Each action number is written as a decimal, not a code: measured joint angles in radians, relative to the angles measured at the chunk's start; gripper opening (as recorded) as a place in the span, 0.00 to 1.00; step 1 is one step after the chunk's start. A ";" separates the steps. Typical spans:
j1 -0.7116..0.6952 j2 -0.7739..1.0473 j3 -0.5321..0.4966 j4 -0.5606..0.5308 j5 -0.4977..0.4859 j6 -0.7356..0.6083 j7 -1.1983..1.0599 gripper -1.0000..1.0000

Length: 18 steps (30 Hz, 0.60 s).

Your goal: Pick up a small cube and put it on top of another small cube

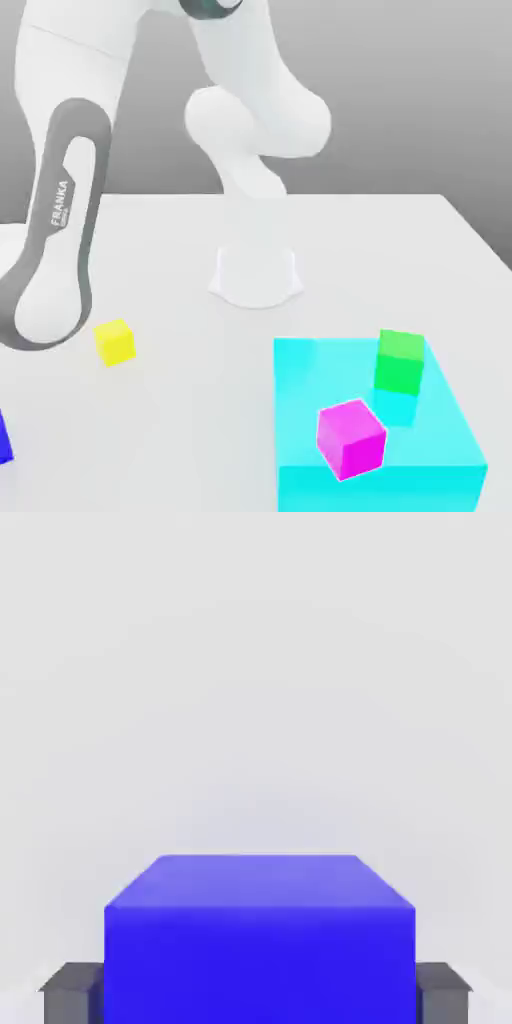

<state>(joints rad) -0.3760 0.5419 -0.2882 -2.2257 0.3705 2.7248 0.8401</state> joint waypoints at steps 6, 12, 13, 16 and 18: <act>0.039 -0.095 -0.052 -0.023 -0.058 -0.070 0.042 0.00; 0.172 -0.292 0.038 -0.110 -0.157 -0.171 -0.059 0.00; 0.195 -0.321 0.062 -0.125 -0.168 -0.184 -0.087 0.00; 0.262 -0.409 0.137 -0.173 -0.199 -0.220 -0.172 0.00; 0.342 -0.469 0.187 -0.206 -0.216 -0.246 -0.234 0.00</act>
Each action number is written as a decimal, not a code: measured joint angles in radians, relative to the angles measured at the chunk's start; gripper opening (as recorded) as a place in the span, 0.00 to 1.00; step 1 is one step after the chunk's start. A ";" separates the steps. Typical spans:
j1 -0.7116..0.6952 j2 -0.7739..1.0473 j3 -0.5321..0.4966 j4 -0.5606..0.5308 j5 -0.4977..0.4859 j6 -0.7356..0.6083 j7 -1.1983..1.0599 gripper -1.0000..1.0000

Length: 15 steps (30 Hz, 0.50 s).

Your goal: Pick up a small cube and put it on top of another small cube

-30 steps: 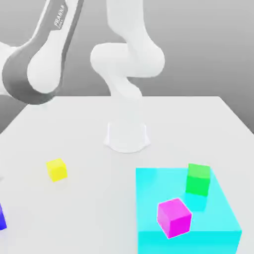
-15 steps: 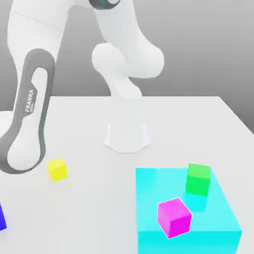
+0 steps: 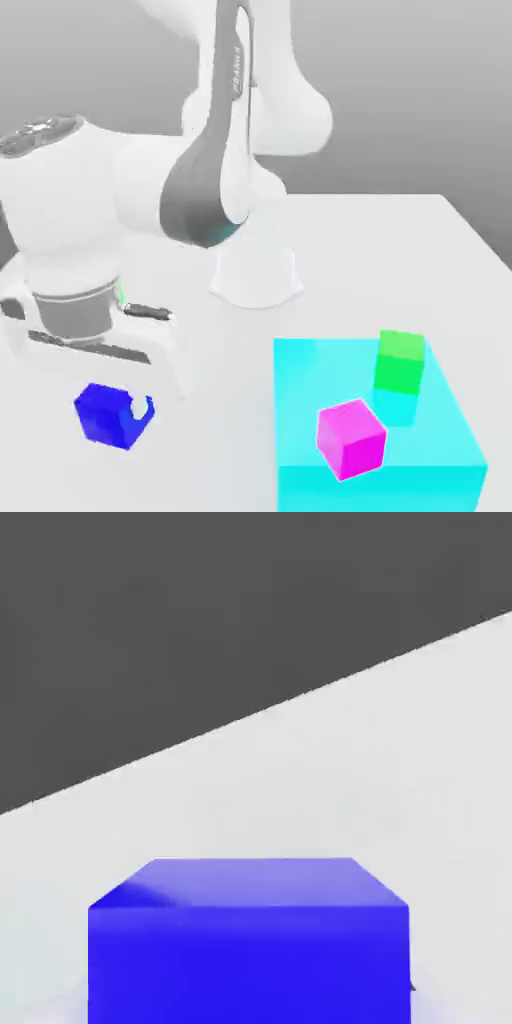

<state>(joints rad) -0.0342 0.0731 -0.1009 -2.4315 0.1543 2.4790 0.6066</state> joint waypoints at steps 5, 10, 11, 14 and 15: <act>0.212 -0.173 0.105 -0.086 -0.048 -0.078 -0.184 0.00; 0.335 -0.306 0.207 -0.176 -0.096 -0.107 -0.350 0.00; 0.346 -0.293 0.218 -0.193 -0.102 -0.076 -0.362 0.00; 0.353 -0.224 0.231 -0.228 -0.117 0.029 -0.366 1.00; 0.353 -0.224 0.230 -0.228 -0.117 0.029 -0.366 1.00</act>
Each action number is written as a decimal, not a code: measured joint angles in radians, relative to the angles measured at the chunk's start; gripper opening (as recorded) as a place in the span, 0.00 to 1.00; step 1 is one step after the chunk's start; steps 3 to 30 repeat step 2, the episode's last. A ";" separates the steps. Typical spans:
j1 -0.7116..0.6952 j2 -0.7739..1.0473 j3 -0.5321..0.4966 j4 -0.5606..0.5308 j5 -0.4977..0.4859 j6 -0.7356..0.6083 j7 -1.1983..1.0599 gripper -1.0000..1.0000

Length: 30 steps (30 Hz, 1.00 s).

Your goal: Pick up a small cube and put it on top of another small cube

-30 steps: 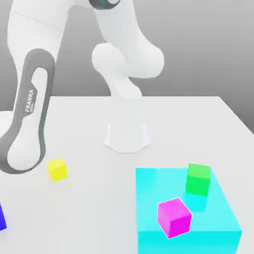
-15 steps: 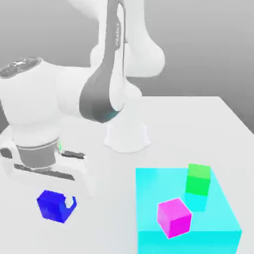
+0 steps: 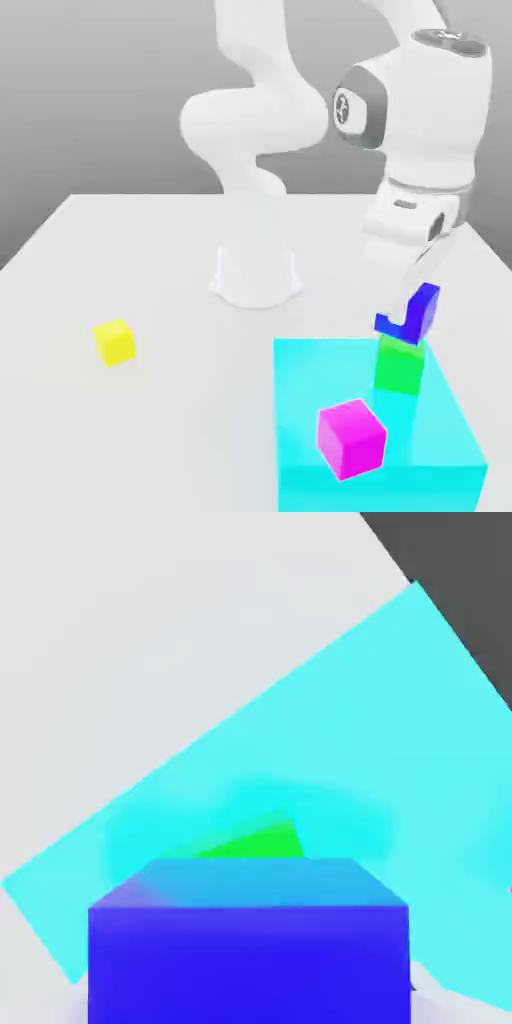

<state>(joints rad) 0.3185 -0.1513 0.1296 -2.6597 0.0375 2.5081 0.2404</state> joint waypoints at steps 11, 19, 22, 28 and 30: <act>0.000 0.000 0.000 0.000 0.000 0.000 0.000 1.00; 0.000 0.000 0.000 0.000 0.000 0.000 0.000 1.00; 0.000 0.000 0.000 0.000 0.000 0.000 0.000 1.00; 0.000 0.000 0.000 0.000 0.000 0.000 0.000 1.00; 0.000 0.000 0.000 0.000 0.000 0.000 0.000 1.00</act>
